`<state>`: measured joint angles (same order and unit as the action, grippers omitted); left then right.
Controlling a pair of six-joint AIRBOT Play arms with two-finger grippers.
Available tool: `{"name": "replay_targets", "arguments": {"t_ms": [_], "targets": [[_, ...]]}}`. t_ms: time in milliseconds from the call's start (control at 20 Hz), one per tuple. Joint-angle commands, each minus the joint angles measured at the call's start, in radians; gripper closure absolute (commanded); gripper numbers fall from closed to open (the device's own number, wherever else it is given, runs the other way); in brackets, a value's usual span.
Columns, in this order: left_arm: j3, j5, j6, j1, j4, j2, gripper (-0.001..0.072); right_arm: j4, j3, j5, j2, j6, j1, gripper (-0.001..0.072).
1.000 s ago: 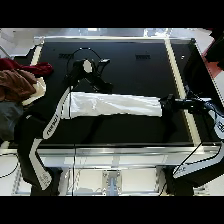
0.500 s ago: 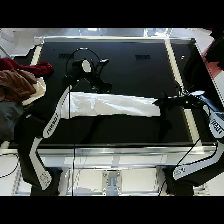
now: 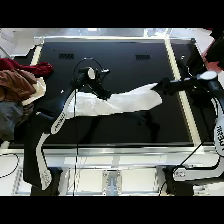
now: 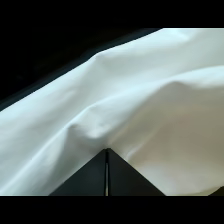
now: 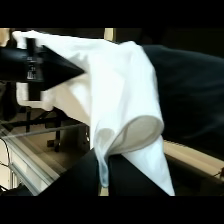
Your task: Fold the shirts.
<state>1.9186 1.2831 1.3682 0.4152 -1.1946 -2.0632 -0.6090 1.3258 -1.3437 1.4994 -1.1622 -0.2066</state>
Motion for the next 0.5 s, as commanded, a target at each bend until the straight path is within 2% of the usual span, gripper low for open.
{"name": "replay_targets", "arguments": {"t_ms": [0, 250, 450], "targets": [[0.000, 0.001, -0.011, 0.011, 0.014, -0.013, 0.0697, 0.002, 0.120, 0.060, -0.021, -0.071, 0.137, 0.0699], [0.000, 0.013, -0.015, 0.006, 0.080, 0.014, 0.0697, 0.001, 0.249, 0.236, -0.003, -0.128, 0.338, 0.0701], [0.000, 0.025, -0.014, -0.066, -0.029, 0.156, 0.0697, 0.000, 0.274, 0.318, 0.051, -0.187, 0.457, 0.0701]]}}
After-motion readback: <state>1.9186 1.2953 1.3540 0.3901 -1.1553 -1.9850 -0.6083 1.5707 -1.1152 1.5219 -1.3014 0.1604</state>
